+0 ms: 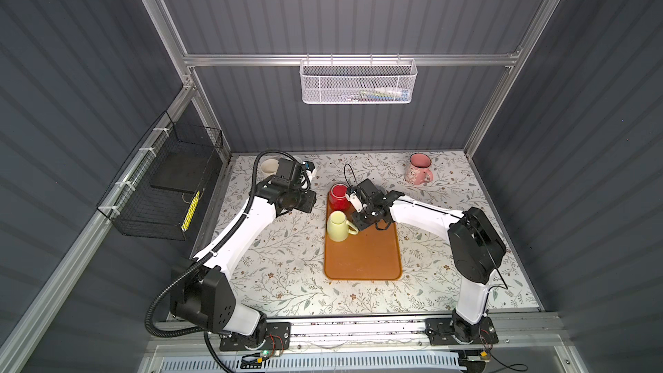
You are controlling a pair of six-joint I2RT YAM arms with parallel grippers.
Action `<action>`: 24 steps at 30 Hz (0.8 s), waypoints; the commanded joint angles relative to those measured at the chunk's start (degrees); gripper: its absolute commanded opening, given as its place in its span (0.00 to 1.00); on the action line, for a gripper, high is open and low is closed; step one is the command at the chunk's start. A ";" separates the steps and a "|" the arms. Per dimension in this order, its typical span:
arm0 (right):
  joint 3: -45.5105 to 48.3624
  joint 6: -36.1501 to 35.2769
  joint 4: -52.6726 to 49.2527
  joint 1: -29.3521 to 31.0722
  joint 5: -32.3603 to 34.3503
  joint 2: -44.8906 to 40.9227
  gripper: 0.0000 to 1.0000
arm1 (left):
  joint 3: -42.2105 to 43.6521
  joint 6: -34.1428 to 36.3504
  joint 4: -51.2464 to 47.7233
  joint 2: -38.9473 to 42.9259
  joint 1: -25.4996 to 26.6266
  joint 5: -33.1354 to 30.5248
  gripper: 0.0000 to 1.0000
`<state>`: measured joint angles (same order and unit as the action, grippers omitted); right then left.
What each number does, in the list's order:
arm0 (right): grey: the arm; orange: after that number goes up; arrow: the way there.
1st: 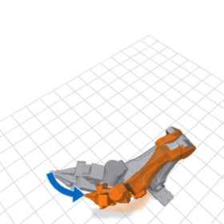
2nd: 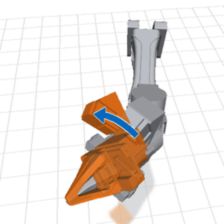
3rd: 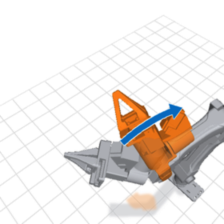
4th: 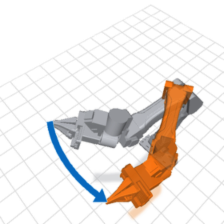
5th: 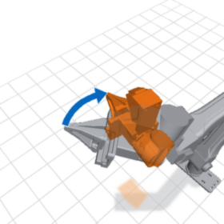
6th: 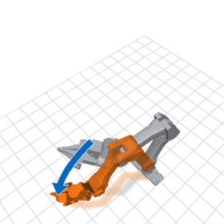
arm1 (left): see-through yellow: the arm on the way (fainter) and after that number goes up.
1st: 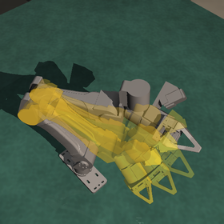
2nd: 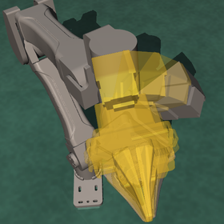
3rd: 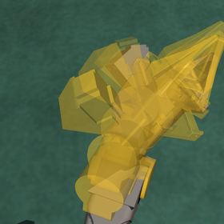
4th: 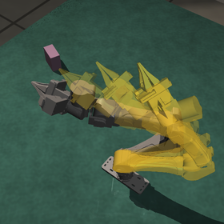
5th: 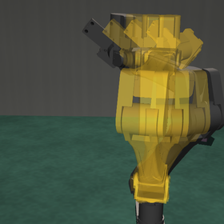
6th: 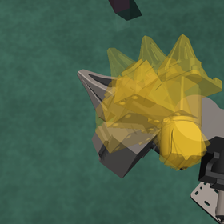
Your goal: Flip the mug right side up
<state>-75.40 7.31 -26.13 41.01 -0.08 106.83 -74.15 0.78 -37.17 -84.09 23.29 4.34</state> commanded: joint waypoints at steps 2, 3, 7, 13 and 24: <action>3.48 7.12 -0.46 2.48 -2.09 -2.05 0.38 | 0.67 -1.82 1.42 0.32 0.00 0.50 0.37; 4.03 8.41 -0.31 3.15 -2.40 -2.21 0.37 | 0.78 -2.07 1.63 0.21 0.00 0.43 0.37; 4.30 11.88 -0.48 5.80 -3.37 -2.34 0.37 | 2.41 -4.41 2.26 0.66 0.00 -0.68 0.37; 4.56 16.81 -1.20 6.71 -5.31 -2.93 0.37 | 9.56 -11.54 5.67 3.35 0.00 -0.51 0.36; 9.98 18.30 4.16 -4.65 -11.63 -10.29 0.38 | 17.85 -20.22 10.78 7.52 4.61 3.40 0.33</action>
<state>-65.30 26.55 -22.26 38.54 -11.51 98.08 -57.49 -16.80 -28.14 -77.89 25.50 5.93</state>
